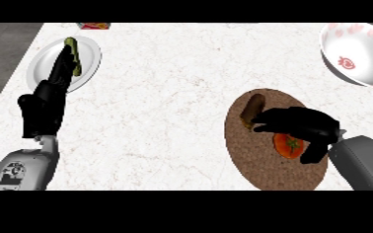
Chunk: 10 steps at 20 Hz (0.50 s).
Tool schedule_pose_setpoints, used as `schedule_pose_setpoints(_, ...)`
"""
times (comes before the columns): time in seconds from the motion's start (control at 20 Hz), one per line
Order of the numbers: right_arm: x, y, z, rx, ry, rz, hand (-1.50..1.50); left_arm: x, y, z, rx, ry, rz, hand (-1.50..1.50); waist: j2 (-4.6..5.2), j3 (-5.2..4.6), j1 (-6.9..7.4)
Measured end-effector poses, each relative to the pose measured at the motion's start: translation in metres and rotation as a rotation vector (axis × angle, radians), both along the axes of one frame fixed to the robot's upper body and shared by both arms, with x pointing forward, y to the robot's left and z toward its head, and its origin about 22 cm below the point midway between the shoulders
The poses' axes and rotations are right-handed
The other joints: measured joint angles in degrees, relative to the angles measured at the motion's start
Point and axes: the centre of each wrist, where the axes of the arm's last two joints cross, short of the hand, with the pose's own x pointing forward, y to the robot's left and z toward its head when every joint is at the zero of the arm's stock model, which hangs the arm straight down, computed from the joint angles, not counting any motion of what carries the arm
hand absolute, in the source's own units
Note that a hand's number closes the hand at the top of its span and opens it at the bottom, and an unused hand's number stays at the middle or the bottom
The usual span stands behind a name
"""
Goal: Pick the tomato from the placemat and place it in the bowl
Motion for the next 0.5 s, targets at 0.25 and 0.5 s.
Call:
schedule_pose_setpoints(0.25, 0.005, 0.003, -0.008, 0.012, -0.072, 0.060, 1.50, -0.004, 0.001, -0.003, 0.003, -0.002, 0.000, 0.00, -0.28, -0.26, 0.03)
schedule_pose_setpoints(0.5, 0.010, 0.003, -0.011, 0.042, -0.086, 0.069, 1.50, -0.005, 0.004, 0.004, 0.002, -0.004, 0.000, 0.00, -0.29, -0.24, 0.10)
